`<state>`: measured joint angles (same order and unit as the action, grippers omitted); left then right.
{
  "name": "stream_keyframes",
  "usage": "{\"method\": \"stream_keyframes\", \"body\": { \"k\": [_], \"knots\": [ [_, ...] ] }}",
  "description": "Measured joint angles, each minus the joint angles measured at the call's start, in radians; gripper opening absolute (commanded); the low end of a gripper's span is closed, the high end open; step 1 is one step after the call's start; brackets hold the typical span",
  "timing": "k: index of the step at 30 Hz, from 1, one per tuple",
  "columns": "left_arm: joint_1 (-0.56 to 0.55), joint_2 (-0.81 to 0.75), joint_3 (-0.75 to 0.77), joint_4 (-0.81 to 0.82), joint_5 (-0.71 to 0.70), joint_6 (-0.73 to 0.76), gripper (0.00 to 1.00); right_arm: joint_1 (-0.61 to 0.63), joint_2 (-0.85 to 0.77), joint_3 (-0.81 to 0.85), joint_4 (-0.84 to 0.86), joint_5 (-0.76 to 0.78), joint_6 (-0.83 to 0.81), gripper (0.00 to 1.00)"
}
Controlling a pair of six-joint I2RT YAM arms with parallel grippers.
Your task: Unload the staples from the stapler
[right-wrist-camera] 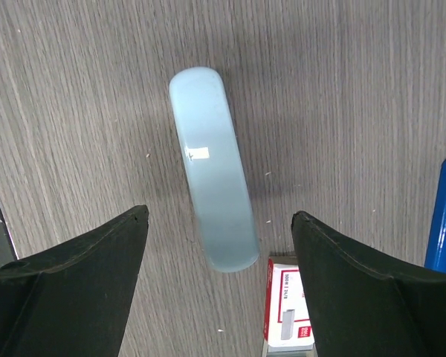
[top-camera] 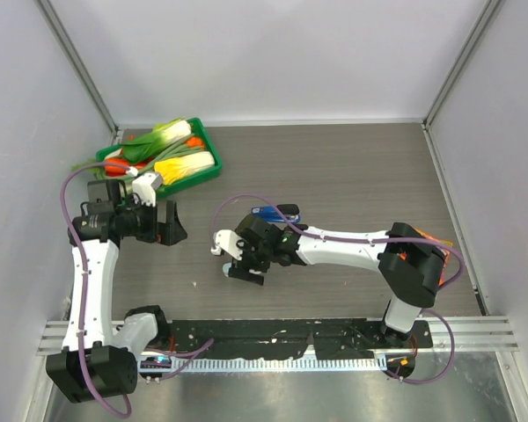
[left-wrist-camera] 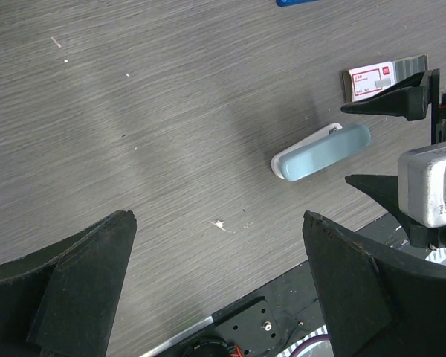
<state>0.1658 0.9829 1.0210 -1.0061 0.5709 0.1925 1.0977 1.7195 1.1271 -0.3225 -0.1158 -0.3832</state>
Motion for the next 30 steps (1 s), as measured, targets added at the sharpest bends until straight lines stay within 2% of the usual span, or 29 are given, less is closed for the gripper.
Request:
{"method": "stream_keyframes", "body": {
  "k": [5,13,16,17,19,20,21,27,30],
  "knots": [
    [0.000,0.000,-0.014,0.000,0.003,0.006,1.00,0.000,0.008,0.021,0.001,-0.002,-0.011,0.70],
    [0.000,-0.002,-0.021,0.001,0.003,0.024,1.00,0.000,0.045,0.025,-0.001,0.002,-0.011,0.66],
    [0.000,-0.003,-0.021,0.001,0.003,0.026,1.00,0.000,0.055,0.025,-0.001,0.002,-0.014,0.52],
    [0.000,-0.003,-0.021,0.000,0.003,0.026,1.00,0.000,0.058,0.025,-0.001,0.002,-0.015,0.43],
    [0.000,-0.005,-0.021,0.000,0.003,0.026,1.00,0.000,0.064,0.027,-0.001,0.003,-0.018,0.35],
    [0.000,-0.006,-0.021,0.000,0.002,0.026,1.00,0.000,0.069,0.032,-0.007,0.001,-0.016,0.26],
    [0.000,-0.006,-0.021,0.000,0.002,0.026,1.00,0.000,0.072,0.037,-0.009,0.001,-0.014,0.21],
    [0.000,-0.006,-0.021,0.002,-0.005,0.026,1.00,-0.005,0.087,0.059,-0.011,0.006,-0.003,0.02],
    [0.000,-0.006,-0.021,0.003,-0.010,0.026,1.00,-0.014,0.087,0.060,0.002,0.018,0.031,0.01]
  ]
}}
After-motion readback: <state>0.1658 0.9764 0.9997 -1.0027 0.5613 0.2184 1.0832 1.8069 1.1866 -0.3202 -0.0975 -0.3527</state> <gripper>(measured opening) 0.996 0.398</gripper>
